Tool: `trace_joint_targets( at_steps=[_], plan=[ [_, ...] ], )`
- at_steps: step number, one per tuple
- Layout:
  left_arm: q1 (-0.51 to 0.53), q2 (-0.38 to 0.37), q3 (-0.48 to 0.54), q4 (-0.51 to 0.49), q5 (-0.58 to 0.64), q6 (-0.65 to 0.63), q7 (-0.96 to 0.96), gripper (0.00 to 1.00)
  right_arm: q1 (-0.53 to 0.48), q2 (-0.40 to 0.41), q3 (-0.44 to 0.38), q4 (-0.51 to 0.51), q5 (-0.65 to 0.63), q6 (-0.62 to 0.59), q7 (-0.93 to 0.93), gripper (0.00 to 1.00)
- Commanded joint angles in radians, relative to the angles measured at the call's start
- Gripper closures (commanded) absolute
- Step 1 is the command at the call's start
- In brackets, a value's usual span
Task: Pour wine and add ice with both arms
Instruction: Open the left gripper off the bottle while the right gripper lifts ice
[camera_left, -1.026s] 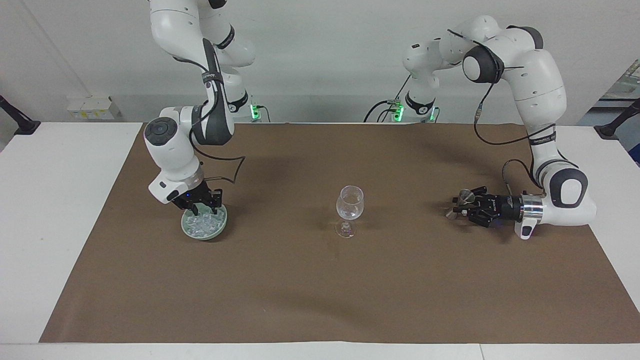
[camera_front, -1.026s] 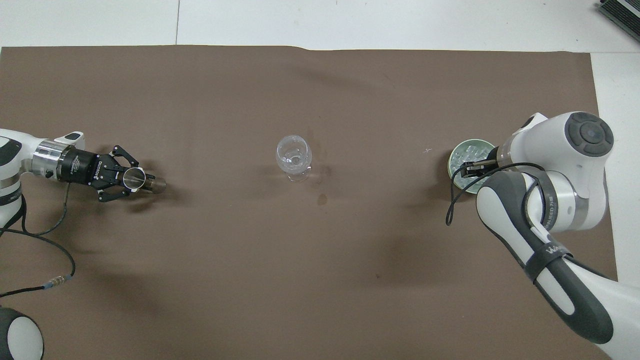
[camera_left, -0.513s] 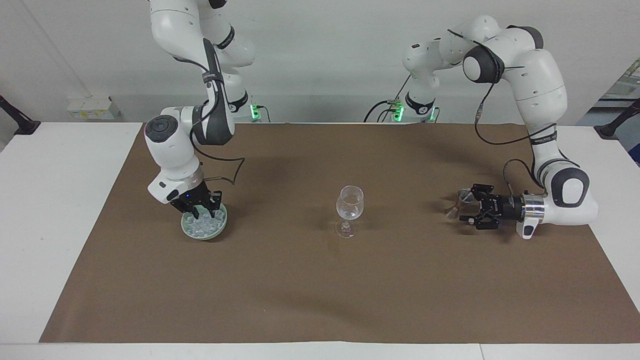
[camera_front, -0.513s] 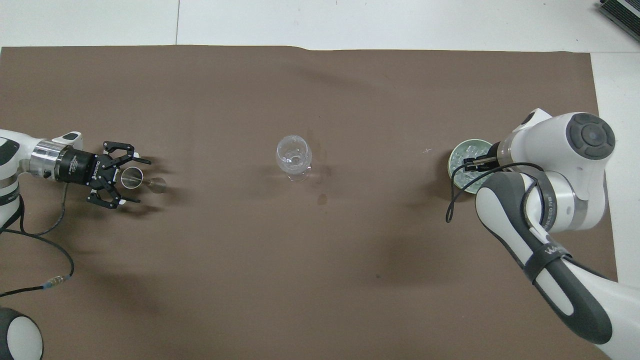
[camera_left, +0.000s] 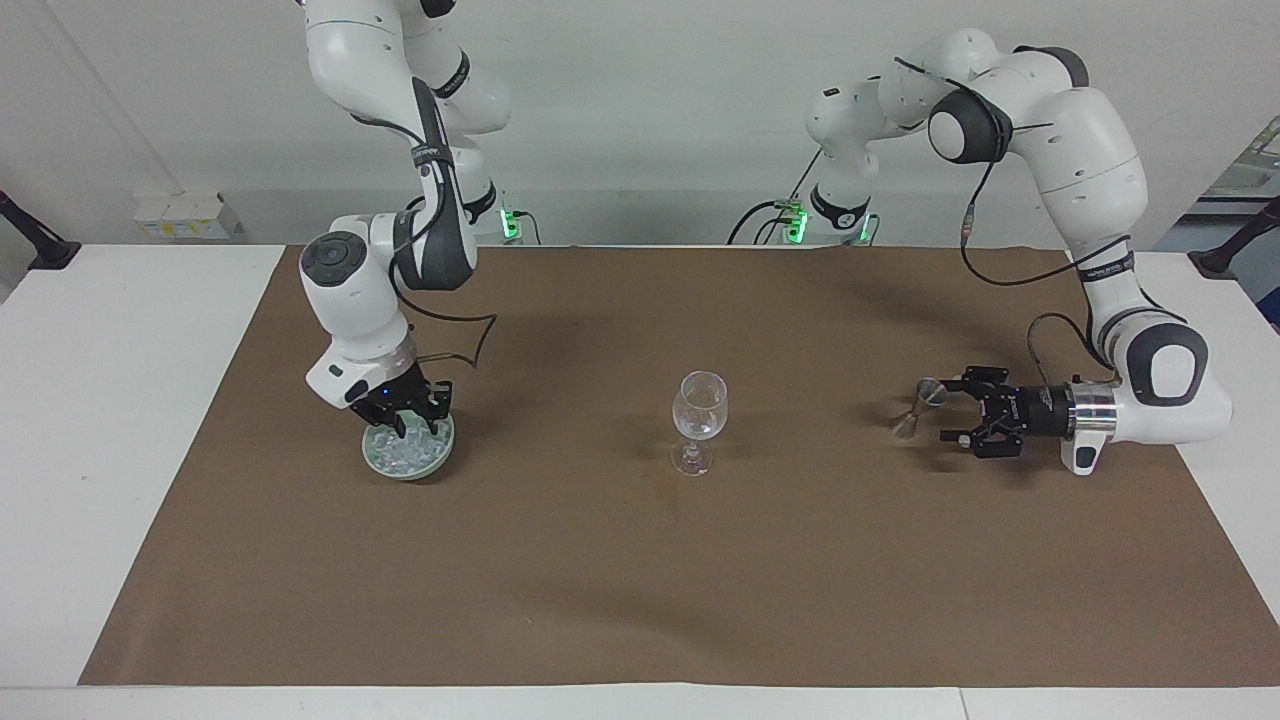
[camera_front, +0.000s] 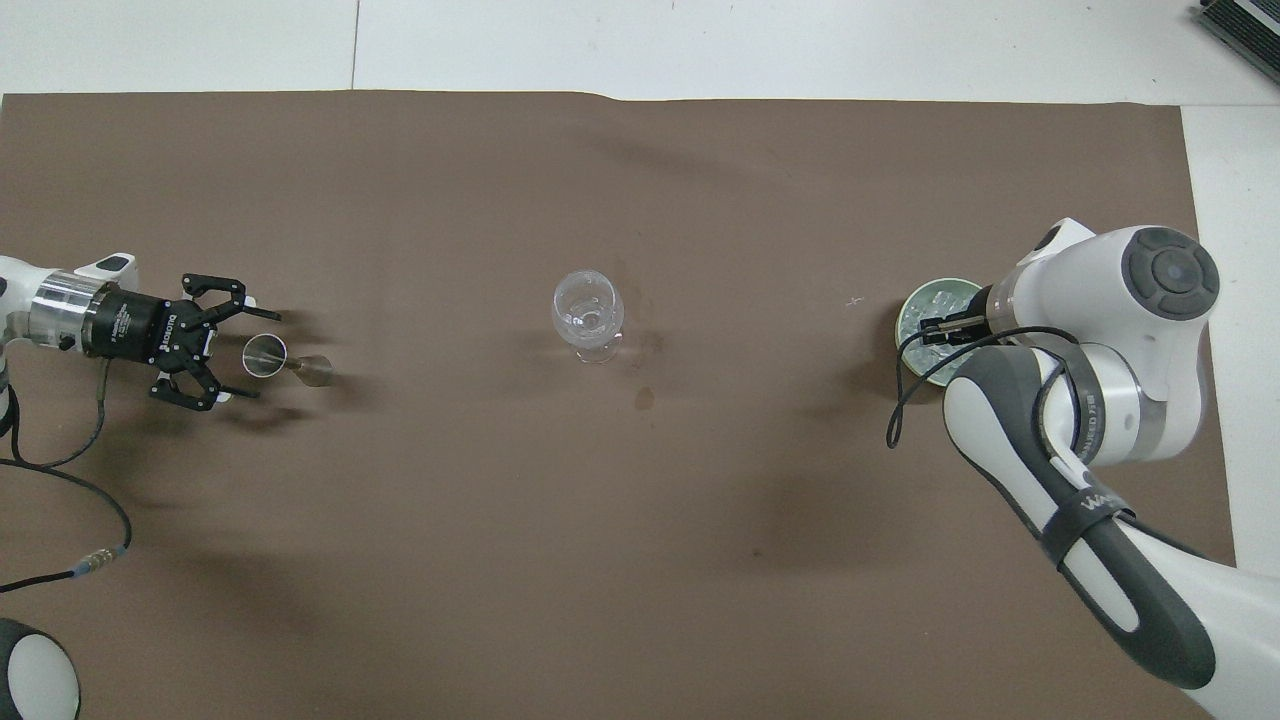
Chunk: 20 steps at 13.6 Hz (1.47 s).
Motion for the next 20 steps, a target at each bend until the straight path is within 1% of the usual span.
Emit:
trace_joint_targets(
  at_steps=[1,2,3,4,6,8,9,11,12,14,18,20],
  plan=[
    [-0.01,-0.026,0.022,0.051,0.073,-0.023,0.024,0.0,-0.014,0.001,0.003,-0.006,-0.013,0.012,-0.022,0.93],
    [-0.012,-0.038,0.035,0.066,0.097,-0.023,0.029,0.0,-0.015,0.001,0.003,-0.006,-0.013,0.012,-0.023,0.95],
    [-0.014,-0.052,0.041,0.08,0.128,-0.023,0.036,0.0,-0.017,0.002,0.003,-0.006,-0.013,0.01,-0.022,0.99],
    [-0.012,-0.067,0.041,0.094,0.155,-0.02,0.07,0.0,-0.017,0.001,0.003,-0.006,-0.013,0.01,-0.02,1.0],
    [-0.012,-0.09,0.047,0.125,0.224,-0.017,0.127,0.0,-0.017,-0.001,0.003,0.002,-0.013,0.009,-0.016,1.0],
    [-0.009,-0.124,0.047,0.134,0.266,-0.01,0.164,0.0,-0.012,-0.012,0.003,0.041,-0.003,-0.013,-0.014,1.0],
    [-0.006,-0.13,0.045,0.149,0.28,-0.008,0.174,0.0,-0.006,-0.016,0.003,0.067,0.0,-0.043,-0.004,1.0],
    [-0.003,-0.133,0.045,0.186,0.314,-0.011,0.191,0.0,-0.006,-0.031,0.004,0.141,0.003,-0.155,0.003,1.0],
    [-0.004,-0.141,0.047,0.195,0.323,-0.011,0.201,0.0,-0.006,-0.051,0.003,0.163,0.003,-0.193,0.007,1.0],
    [-0.012,-0.167,0.048,0.201,0.344,-0.003,0.216,0.0,-0.005,-0.093,0.003,0.167,0.006,-0.211,0.016,1.0],
    [-0.021,-0.202,0.044,0.261,0.401,0.0,0.221,0.0,0.0,-0.172,0.017,0.167,0.006,-0.243,0.09,1.0],
    [-0.056,-0.216,0.044,0.299,0.464,0.001,0.221,0.0,-0.001,-0.211,0.017,0.178,0.006,-0.275,0.09,1.0]
  ],
)
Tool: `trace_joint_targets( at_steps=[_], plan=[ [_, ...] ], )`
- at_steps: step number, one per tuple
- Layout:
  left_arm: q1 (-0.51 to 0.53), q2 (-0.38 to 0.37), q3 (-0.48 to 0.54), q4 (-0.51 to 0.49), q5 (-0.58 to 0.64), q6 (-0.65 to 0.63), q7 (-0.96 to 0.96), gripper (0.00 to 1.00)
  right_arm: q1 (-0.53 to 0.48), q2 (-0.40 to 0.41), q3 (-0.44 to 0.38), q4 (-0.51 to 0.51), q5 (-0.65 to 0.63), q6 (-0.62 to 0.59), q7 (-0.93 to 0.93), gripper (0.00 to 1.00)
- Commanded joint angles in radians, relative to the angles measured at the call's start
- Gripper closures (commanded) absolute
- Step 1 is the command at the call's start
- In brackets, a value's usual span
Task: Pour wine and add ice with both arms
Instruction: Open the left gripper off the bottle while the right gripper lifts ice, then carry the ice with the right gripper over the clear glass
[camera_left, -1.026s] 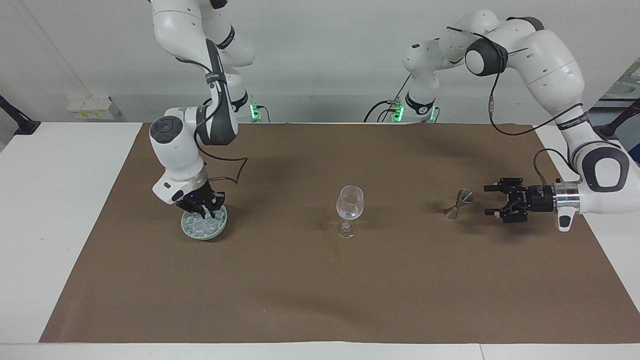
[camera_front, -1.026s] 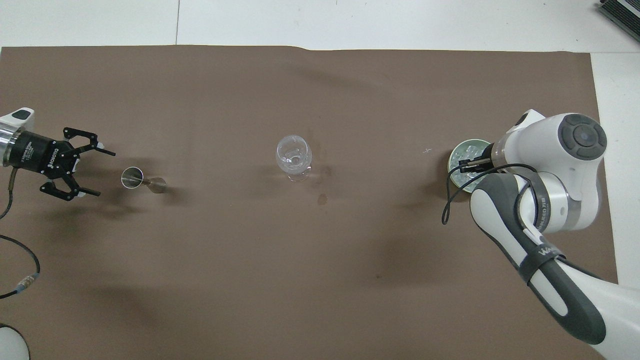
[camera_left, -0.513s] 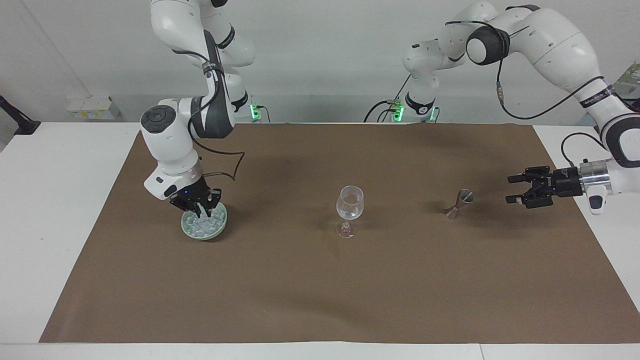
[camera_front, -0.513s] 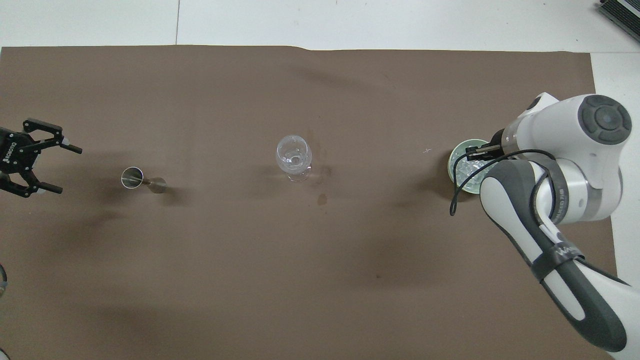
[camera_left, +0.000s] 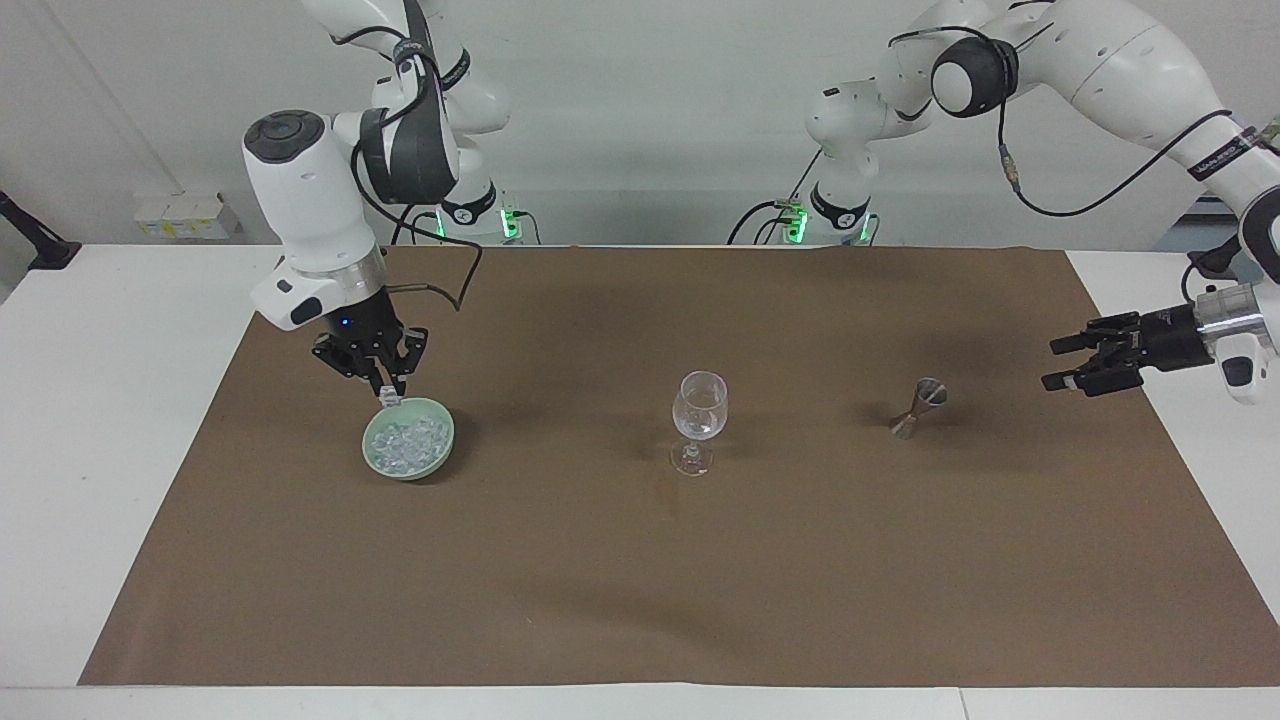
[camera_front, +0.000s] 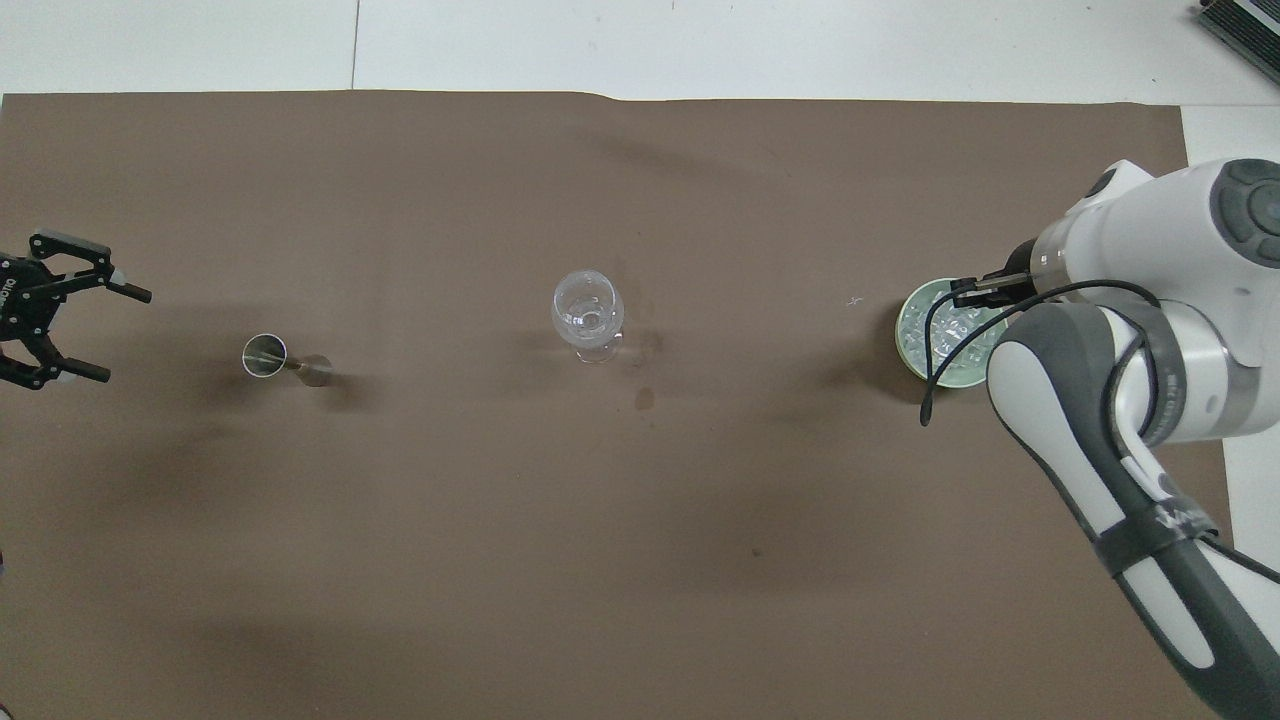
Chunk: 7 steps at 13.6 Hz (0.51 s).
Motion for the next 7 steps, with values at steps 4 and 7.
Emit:
trace_joint_targets(
  at_steps=[4,7],
  plan=[
    [-0.113,-0.084,0.008,0.04,0.149,0.042,0.011,0.0,-0.003,-0.072,0.003,0.089,0.016,-0.167,0.032,1.0],
    [-0.177,-0.143,0.006,0.042,0.209,0.075,0.014,0.0,0.0,-0.064,0.024,0.11,0.044,-0.186,0.069,1.0]
  ],
)
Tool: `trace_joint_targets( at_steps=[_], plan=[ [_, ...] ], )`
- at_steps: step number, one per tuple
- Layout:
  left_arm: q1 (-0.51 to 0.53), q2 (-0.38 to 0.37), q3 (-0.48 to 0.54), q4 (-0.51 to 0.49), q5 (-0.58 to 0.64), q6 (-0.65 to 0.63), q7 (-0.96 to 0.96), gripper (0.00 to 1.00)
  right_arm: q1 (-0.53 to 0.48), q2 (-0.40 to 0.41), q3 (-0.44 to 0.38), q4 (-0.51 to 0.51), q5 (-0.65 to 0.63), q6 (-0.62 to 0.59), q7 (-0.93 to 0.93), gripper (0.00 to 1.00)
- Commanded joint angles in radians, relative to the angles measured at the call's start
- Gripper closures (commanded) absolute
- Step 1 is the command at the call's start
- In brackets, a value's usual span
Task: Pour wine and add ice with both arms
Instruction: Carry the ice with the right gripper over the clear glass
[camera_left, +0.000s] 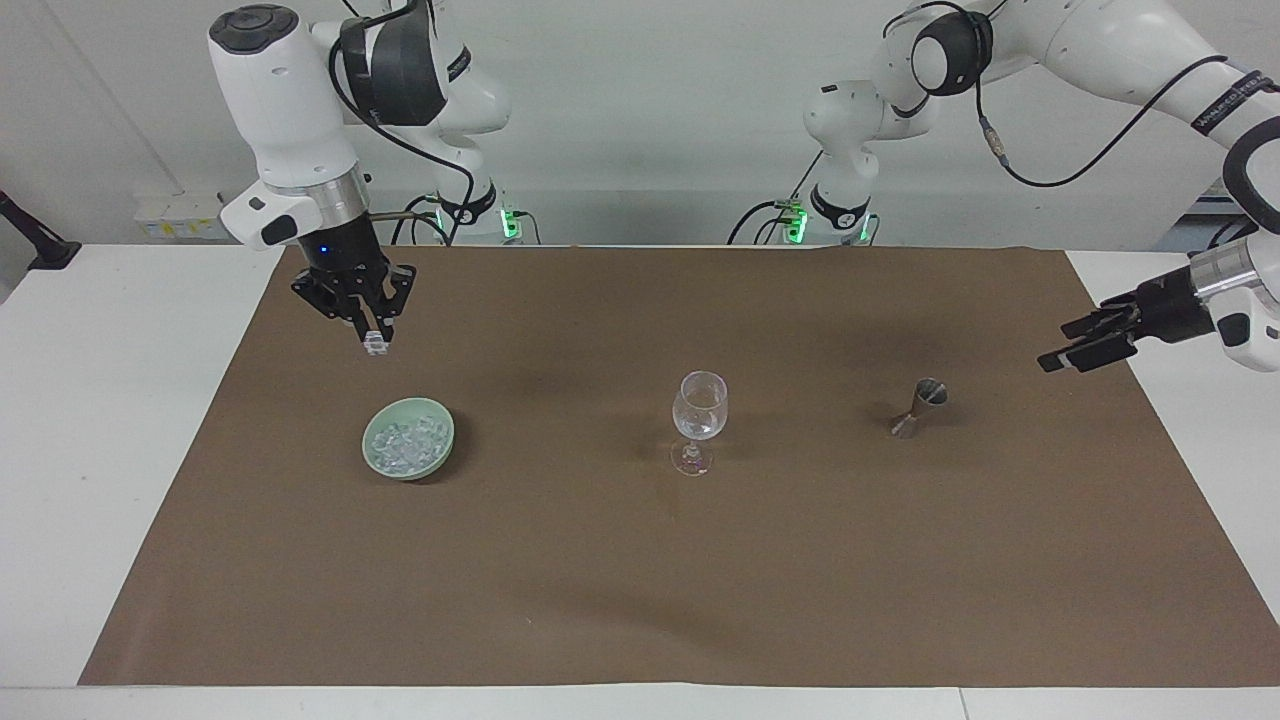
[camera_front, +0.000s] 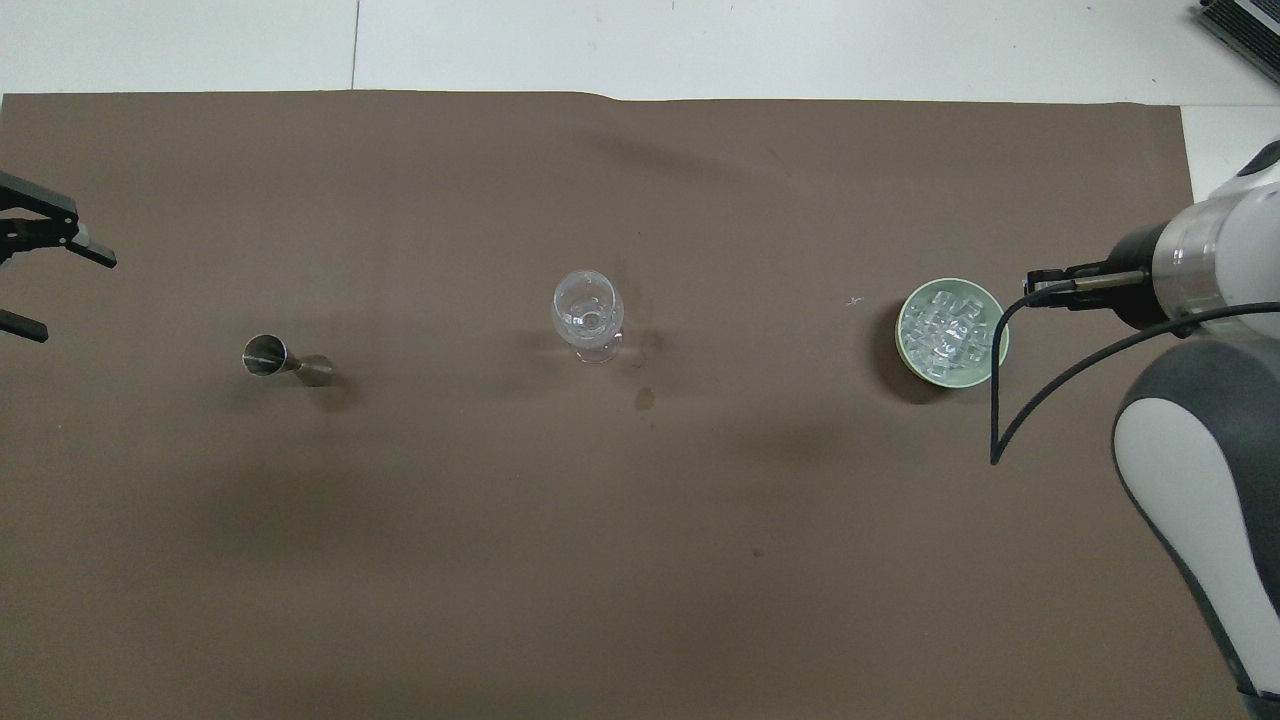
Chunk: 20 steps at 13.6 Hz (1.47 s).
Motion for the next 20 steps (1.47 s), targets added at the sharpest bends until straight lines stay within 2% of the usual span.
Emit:
trace_joint_targets(
  at_steps=[1,5,8,12,18,20],
  plan=[
    [-0.056,-0.066,0.007,-0.01,0.078,0.043,0.027,0.0,0.0,0.027,0.046,0.055,0.021,-0.038,0.092,1.0],
    [-0.12,-0.117,0.004,-0.01,0.169,0.063,0.148,0.0,0.005,0.096,0.161,0.196,0.018,-0.12,0.271,1.0],
    [-0.182,-0.132,0.004,-0.01,0.299,0.071,0.297,0.0,0.034,0.134,0.226,0.23,0.011,-0.124,0.378,1.0],
    [-0.236,-0.154,0.002,-0.012,0.364,0.101,0.351,0.0,0.135,0.239,0.231,0.371,0.003,-0.153,0.575,1.0],
    [-0.237,-0.158,-0.001,-0.012,0.367,0.126,0.362,0.0,0.255,0.389,0.229,0.523,-0.037,-0.135,0.761,1.0],
    [-0.237,-0.158,0.001,-0.013,0.368,0.129,0.384,0.0,0.284,0.417,0.229,0.54,-0.045,-0.117,0.787,1.0]
  ],
)
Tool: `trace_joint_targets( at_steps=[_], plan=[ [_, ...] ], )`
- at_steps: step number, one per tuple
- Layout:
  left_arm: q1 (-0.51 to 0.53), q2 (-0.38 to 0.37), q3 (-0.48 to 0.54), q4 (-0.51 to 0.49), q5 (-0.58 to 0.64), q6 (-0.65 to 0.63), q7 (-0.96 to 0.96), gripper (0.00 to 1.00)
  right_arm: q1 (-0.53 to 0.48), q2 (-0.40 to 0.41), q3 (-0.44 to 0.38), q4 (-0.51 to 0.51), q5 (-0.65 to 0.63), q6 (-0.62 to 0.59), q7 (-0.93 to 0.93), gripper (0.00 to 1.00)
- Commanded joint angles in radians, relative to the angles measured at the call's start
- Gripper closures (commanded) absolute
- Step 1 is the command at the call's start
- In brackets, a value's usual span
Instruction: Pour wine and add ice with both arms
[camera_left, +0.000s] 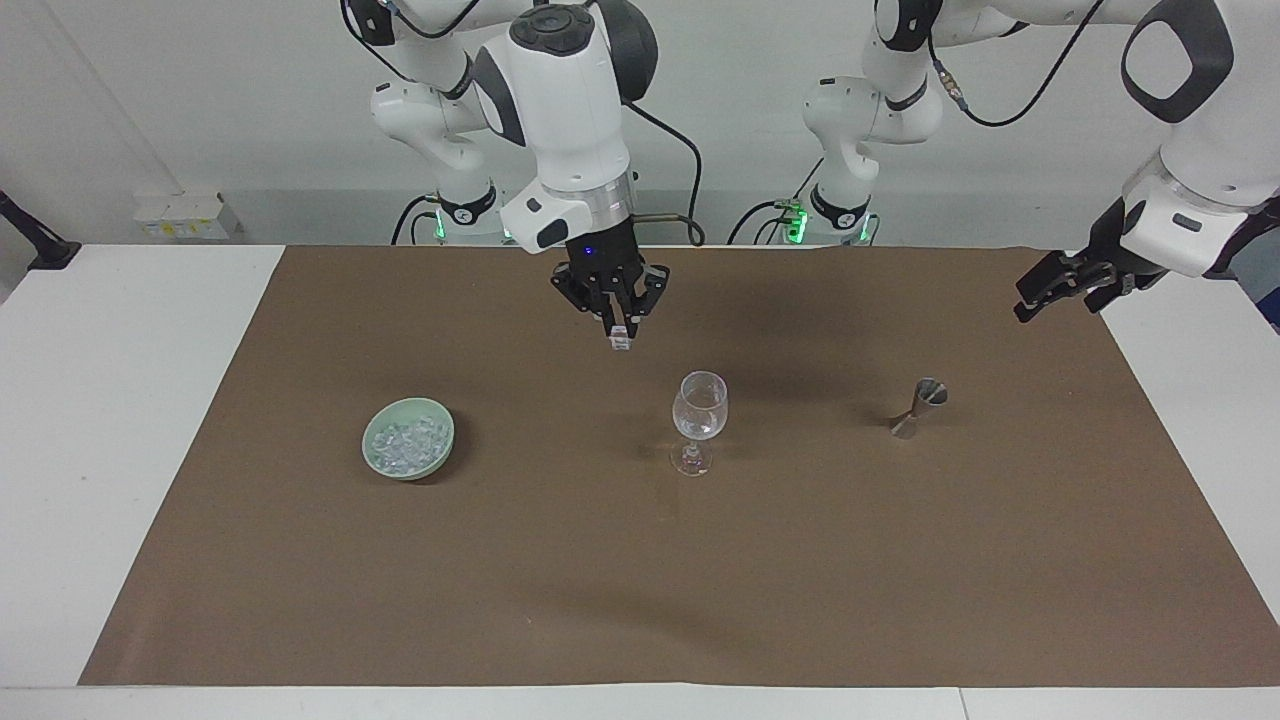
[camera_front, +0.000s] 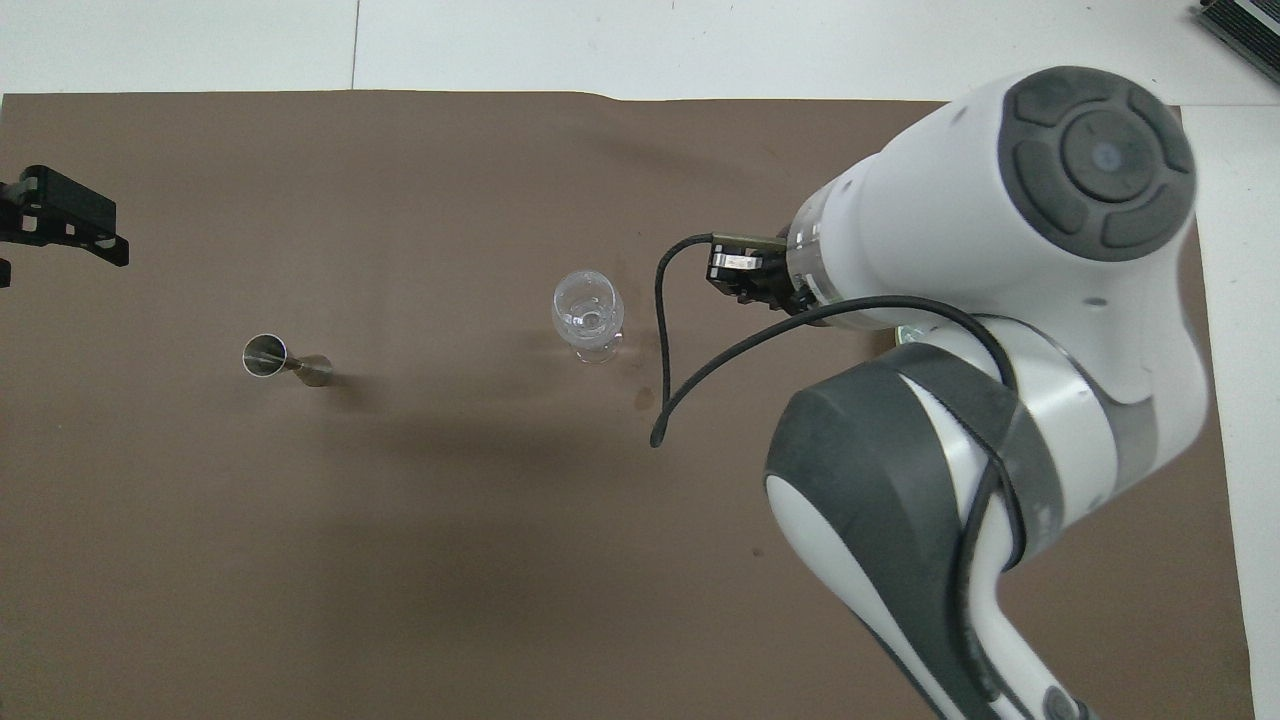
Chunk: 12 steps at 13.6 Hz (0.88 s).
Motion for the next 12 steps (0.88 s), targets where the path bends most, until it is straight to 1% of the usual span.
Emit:
trace_joint_targets(
  at_steps=[1,2,4,7,8,10,12],
  plan=[
    [-0.008,-0.016,0.006,-0.017,0.027,0.02,0.03,0.0,0.025,0.056,0.005,0.074,-0.023,0.003,0.047,1.0],
    [-0.009,-0.017,0.006,-0.017,0.027,0.024,0.03,0.0,0.026,0.059,0.005,0.074,-0.023,0.007,0.052,1.0],
    [-0.01,-0.016,0.006,-0.017,0.027,0.027,0.028,0.0,0.063,0.078,0.004,0.068,-0.031,0.038,0.089,1.0],
    [0.0,-0.017,0.007,-0.017,0.025,0.04,0.03,0.0,0.075,0.113,0.005,0.061,-0.037,0.111,0.095,1.0],
    [0.0,-0.017,0.009,-0.017,0.025,0.04,0.028,0.0,0.097,0.117,0.004,0.06,-0.042,0.121,0.104,1.0],
    [0.004,-0.017,0.009,-0.017,0.025,0.041,0.028,0.0,0.095,0.124,0.005,0.051,-0.046,0.128,0.106,1.0],
    [0.001,-0.02,0.006,-0.019,0.025,0.04,0.028,0.0,0.105,0.137,0.005,0.025,-0.071,0.188,0.104,1.0]
  ],
)
